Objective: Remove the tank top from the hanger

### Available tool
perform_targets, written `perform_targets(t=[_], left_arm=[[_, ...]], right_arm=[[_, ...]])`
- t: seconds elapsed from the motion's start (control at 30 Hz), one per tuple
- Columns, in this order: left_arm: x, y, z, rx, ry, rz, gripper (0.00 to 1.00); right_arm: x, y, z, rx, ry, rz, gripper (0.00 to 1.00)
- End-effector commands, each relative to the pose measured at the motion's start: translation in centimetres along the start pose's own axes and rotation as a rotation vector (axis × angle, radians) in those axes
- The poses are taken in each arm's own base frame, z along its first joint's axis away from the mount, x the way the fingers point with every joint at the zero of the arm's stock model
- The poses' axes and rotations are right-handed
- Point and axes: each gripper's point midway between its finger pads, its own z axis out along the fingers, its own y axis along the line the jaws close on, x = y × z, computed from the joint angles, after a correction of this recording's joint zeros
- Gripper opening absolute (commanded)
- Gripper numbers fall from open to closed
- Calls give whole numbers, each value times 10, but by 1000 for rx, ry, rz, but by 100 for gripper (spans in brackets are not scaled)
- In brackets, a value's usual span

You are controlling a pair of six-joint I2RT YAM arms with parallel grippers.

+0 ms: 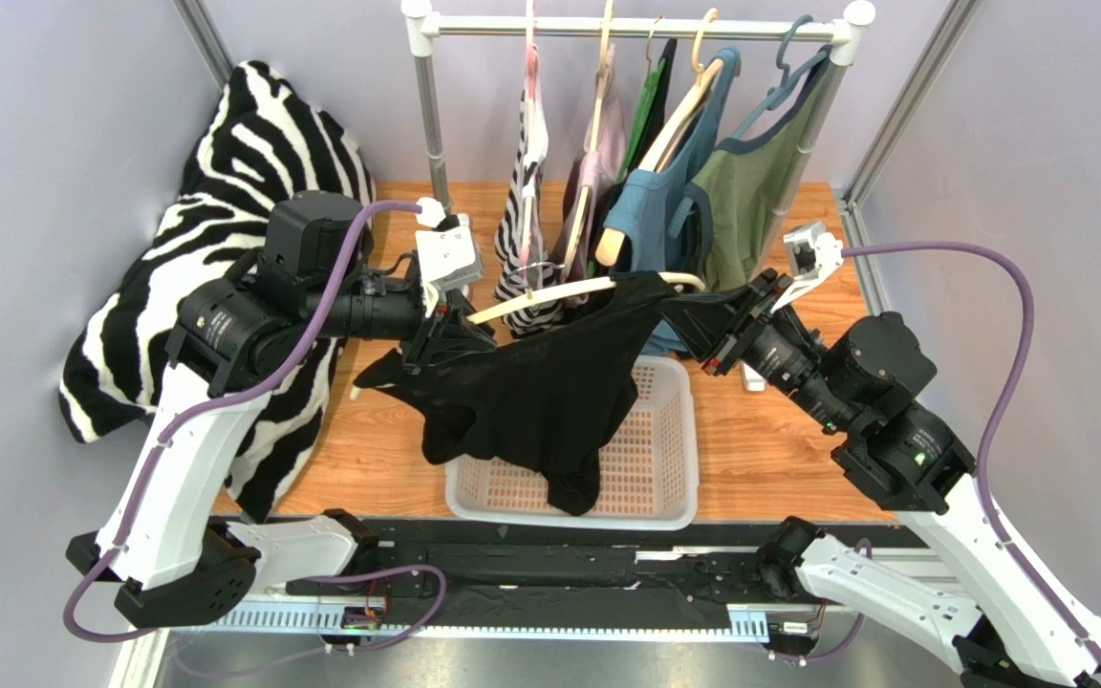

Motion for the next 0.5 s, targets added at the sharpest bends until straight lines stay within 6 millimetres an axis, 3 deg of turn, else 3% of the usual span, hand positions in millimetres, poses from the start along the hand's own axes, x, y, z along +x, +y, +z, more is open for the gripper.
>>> perform_targets(t=[0.0, 0.03, 0.2, 0.47], left_arm=[[-20, -2, -10, -18, -74, 81, 0], [-21, -2, -10, -19, -76, 83, 0], [-18, -2, -12, -33, -69, 90, 0], [-3, -10, -22, -41, -40, 107, 0]], right_arm=[[10, -5, 8, 13, 23, 6, 7], [12, -6, 9, 15, 25, 11, 0], [1, -26, -2, 121, -45, -3, 0], [-37, -68, -35, 364, -224, 35, 0]])
